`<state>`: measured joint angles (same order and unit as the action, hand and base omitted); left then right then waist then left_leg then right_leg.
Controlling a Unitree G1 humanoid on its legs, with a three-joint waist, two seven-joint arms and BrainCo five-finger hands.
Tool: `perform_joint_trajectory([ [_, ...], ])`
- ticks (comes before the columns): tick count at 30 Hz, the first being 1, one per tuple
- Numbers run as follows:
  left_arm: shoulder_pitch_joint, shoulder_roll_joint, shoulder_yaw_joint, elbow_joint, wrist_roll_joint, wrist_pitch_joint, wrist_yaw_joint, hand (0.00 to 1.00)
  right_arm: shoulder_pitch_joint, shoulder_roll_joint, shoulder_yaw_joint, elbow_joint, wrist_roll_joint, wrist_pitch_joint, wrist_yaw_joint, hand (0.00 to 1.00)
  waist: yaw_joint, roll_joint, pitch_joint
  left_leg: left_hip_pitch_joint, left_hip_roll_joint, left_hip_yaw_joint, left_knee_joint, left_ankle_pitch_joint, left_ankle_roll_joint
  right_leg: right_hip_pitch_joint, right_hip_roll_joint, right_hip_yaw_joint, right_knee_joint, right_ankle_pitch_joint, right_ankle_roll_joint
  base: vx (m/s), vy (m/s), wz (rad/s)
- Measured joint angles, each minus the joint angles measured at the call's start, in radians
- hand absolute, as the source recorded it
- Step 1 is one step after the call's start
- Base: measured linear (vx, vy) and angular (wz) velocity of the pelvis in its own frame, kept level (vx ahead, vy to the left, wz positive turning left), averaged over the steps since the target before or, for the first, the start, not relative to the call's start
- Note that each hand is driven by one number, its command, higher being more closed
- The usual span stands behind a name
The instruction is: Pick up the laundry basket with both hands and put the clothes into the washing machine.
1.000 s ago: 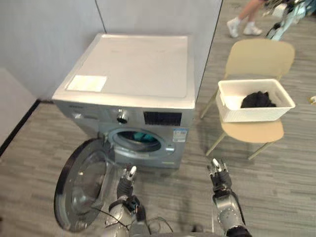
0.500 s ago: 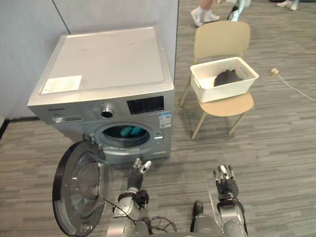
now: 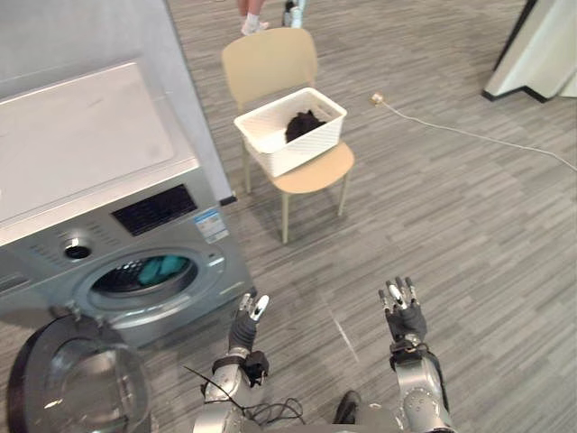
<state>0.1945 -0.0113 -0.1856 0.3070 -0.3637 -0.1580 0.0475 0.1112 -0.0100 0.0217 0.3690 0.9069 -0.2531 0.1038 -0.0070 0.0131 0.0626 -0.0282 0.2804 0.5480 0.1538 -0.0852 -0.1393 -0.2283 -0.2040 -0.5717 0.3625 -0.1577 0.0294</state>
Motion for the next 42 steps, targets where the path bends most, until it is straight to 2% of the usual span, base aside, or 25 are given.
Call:
perform_joint_trajectory([
  [4,0.006,-0.006,0.035,0.028,0.0,0.0,0.0,0.0,-0.016,0.004,0.089,0.02,-0.018,0.018,0.0,0.0,0.022,-0.003,-0.005,0.027,0.15,0.028,0.126,0.014,-0.024,0.106,0.175,0.023,-0.146,0.027,-0.042,0.1,-0.273,-0.58],
  [6,0.012,-0.009,0.066,0.051,-0.02,-0.001,0.001,0.0,-0.037,0.006,0.13,0.042,-0.027,0.023,0.001,0.0,0.025,-0.005,-0.003,-0.003,0.251,0.018,0.329,0.025,0.011,0.178,0.244,0.057,-0.217,0.033,-0.062,0.07,-0.291,-0.62],
  [7,0.021,-0.005,0.077,0.052,-0.024,-0.001,0.001,0.0,-0.04,0.007,0.142,0.042,-0.043,0.022,0.001,0.0,0.026,-0.008,0.001,-0.051,0.31,-0.001,0.478,0.048,0.162,0.211,0.271,0.08,-0.246,0.033,-0.074,0.07,-0.238,-0.62],
  [8,0.033,0.003,0.085,0.054,-0.029,-0.002,0.001,0.0,-0.04,0.005,0.15,0.042,-0.054,0.022,0.0,0.0,0.047,-0.008,0.011,-0.139,0.347,-0.054,0.682,0.0,0.298,0.247,0.29,0.119,-0.266,0.029,-0.088,0.09,-0.197,-0.73],
  [10,0.053,-0.01,0.074,0.053,-0.038,-0.002,-0.004,0.0,-0.04,-0.023,0.145,0.042,-0.054,0.022,-0.006,0.0,0.078,-0.012,0.014,-0.275,0.229,-0.213,0.815,-0.071,0.206,0.266,0.285,0.165,-0.278,0.023,-0.098,0.11,-0.06,-0.72],
  [11,0.062,-0.014,0.072,0.05,-0.038,-0.002,-0.005,0.0,-0.041,-0.028,0.144,0.042,-0.054,0.022,-0.008,0.0,0.082,-0.011,0.014,-0.3,0.194,-0.228,0.815,-0.084,0.186,0.271,0.286,0.174,-0.283,0.021,-0.101,0.16,-0.005,-0.51],
  [13,0.081,-0.014,0.073,0.047,-0.038,-0.001,-0.01,0.0,-0.049,-0.029,0.146,0.043,-0.053,0.023,-0.012,0.0,0.085,-0.011,0.025,-0.374,0.063,-0.226,0.726,-0.113,0.144,0.305,0.285,0.175,-0.314,0.013,-0.1,0.22,0.013,-0.11],
  [16,0.083,-0.016,0.074,0.017,-0.037,-0.001,-0.024,0.0,-0.095,-0.042,0.153,0.043,-0.054,0.023,-0.012,0.0,0.106,-0.015,0.028,-0.396,-0.086,-0.085,0.444,-0.109,0.14,0.316,0.267,0.158,-0.332,-0.012,-0.082,0.25,0.04,0.28],
  [17,0.086,-0.016,0.075,0.007,-0.037,-0.002,-0.025,0.0,-0.112,-0.042,0.157,0.045,-0.054,0.024,-0.013,0.0,0.112,-0.014,0.027,-0.395,-0.109,-0.052,0.38,-0.105,0.144,0.317,0.266,0.155,-0.332,-0.02,-0.076,0.29,0.046,0.11],
  [18,0.088,-0.016,0.078,0.0,-0.037,-0.002,-0.025,0.0,-0.142,-0.038,0.162,0.047,-0.055,0.023,-0.013,0.0,0.133,-0.014,0.026,-0.383,-0.143,-0.027,0.289,-0.092,0.184,0.322,0.266,0.161,-0.331,-0.037,-0.057,0.33,0.042,0.0],
  [19,0.091,-0.011,0.081,0.0,-0.037,0.002,-0.024,0.0,-0.175,-0.022,0.181,0.074,-0.055,0.023,-0.014,0.0,0.142,-0.041,0.025,-0.352,-0.174,-0.019,0.265,-0.092,0.258,0.34,0.245,0.164,-0.332,-0.059,-0.032,0.34,0.036,0.04],
  [21,0.096,-0.008,0.081,0.001,-0.036,0.011,-0.025,0.0,-0.194,-0.015,0.206,0.091,-0.056,0.024,-0.013,0.0,0.14,-0.049,0.019,-0.322,-0.196,-0.027,0.287,-0.145,0.31,0.359,0.216,0.153,-0.268,-0.085,0.021,0.36,0.036,0.24],
  [22,0.096,-0.005,0.08,0.001,-0.036,0.017,-0.025,0.0,-0.194,-0.014,0.211,0.092,-0.058,0.026,-0.013,0.0,0.144,-0.045,0.018,-0.309,-0.194,-0.031,0.293,-0.159,0.31,0.342,0.201,0.146,-0.191,-0.101,0.046,0.43,0.091,0.23],
  [24,0.087,-0.002,0.07,0.002,-0.035,0.024,-0.025,0.0,-0.194,0.001,0.214,0.098,-0.092,0.033,-0.01,0.0,0.138,-0.037,0.018,-0.235,-0.197,-0.07,0.279,-0.185,0.299,0.183,0.093,0.13,0.318,-0.101,0.094,0.48,0.13,0.29],
  [26,0.09,0.031,0.044,-0.006,-0.034,0.034,-0.025,0.0,-0.183,0.021,0.206,0.096,-0.095,0.043,-0.009,0.0,0.124,-0.02,0.03,-0.127,-0.2,-0.119,0.254,-0.187,0.301,0.112,0.04,0.13,0.593,-0.102,0.089,0.45,0.051,0.57],
  [27,0.091,0.042,0.036,-0.016,-0.03,0.037,-0.025,0.0,-0.178,0.025,0.203,0.095,-0.095,0.043,-0.007,0.0,0.119,-0.014,0.033,-0.092,-0.199,-0.134,0.232,-0.187,0.3,0.103,0.032,0.134,0.621,-0.103,0.088,0.41,-0.002,0.74],
  [28,0.098,0.06,0.027,-0.053,-0.017,0.038,-0.025,0.0,-0.161,0.027,0.203,0.076,-0.095,0.043,0.0,0.0,0.112,-0.001,0.037,-0.037,-0.201,-0.159,0.196,-0.186,0.299,0.083,0.022,0.135,0.624,-0.103,0.088,0.32,-0.022,0.85],
  [30,0.093,0.073,0.027,-0.081,-0.016,0.034,-0.025,0.0,-0.144,0.027,0.202,0.03,-0.095,0.043,0.006,0.0,0.097,-0.018,0.029,-0.004,-0.216,-0.209,0.154,-0.187,0.28,0.031,-0.003,0.136,0.56,-0.108,0.078,0.3,-0.08,0.97],
  [33,0.065,0.072,0.017,-0.069,-0.015,0.037,-0.025,0.0,-0.137,0.027,0.199,-0.012,-0.095,0.043,0.005,0.0,0.078,-0.019,0.028,-0.007,-0.224,-0.294,0.137,-0.194,0.231,-0.052,-0.005,0.199,0.271,-0.114,0.053,0.29,-0.164,0.82],
  [35,0.042,0.071,-0.008,-0.039,-0.011,0.039,-0.025,0.0,-0.11,0.028,0.172,-0.049,-0.095,0.043,-0.002,0.0,0.077,-0.011,0.033,0.0,-0.219,-0.355,0.145,-0.209,0.203,-0.066,0.0,0.292,0.097,-0.072,0.046,0.26,-0.221,0.86],
  [38,0.023,0.064,-0.019,-0.016,0.015,0.039,-0.023,0.0,-0.088,0.033,0.118,-0.111,-0.109,0.042,-0.041,0.0,0.076,0.007,0.044,0.034,-0.177,-0.427,0.177,-0.248,0.135,-0.068,0.011,0.415,-0.104,0.07,0.069,0.31,-0.346,0.74],
  [39,0.028,0.068,-0.015,-0.016,0.022,0.039,-0.022,0.0,-0.074,0.045,0.106,-0.147,-0.133,0.037,-0.049,0.0,0.076,-0.002,0.04,0.058,-0.164,-0.452,0.188,-0.27,0.097,-0.053,0.008,0.431,-0.148,0.146,0.059,0.33,-0.456,0.64],
  [40,0.032,0.073,-0.015,-0.011,0.023,0.038,-0.023,0.0,-0.061,0.06,0.094,-0.176,-0.166,0.031,-0.067,0.0,0.073,-0.022,0.033,0.079,-0.154,-0.478,0.192,-0.291,0.06,-0.042,0.004,0.452,-0.145,0.198,0.084,0.31,-0.494,0.57],
  [41,0.025,0.055,-0.015,0.012,0.022,0.043,-0.02,0.0,-0.065,0.053,0.084,-0.181,-0.195,0.028,-0.084,0.0,0.075,0.011,0.029,0.086,-0.122,-0.497,0.189,-0.301,0.044,-0.041,0.031,0.436,-0.104,0.177,0.078,0.3,-0.574,0.62],
  [42,0.029,0.034,-0.016,0.013,0.023,0.042,-0.021,0.0,-0.065,0.05,0.061,-0.202,-0.248,0.025,-0.113,0.0,0.075,0.025,0.02,0.093,-0.083,-0.525,0.164,-0.282,0.011,-0.048,0.056,0.417,-0.038,0.101,0.067,0.21,-0.448,0.61],
])
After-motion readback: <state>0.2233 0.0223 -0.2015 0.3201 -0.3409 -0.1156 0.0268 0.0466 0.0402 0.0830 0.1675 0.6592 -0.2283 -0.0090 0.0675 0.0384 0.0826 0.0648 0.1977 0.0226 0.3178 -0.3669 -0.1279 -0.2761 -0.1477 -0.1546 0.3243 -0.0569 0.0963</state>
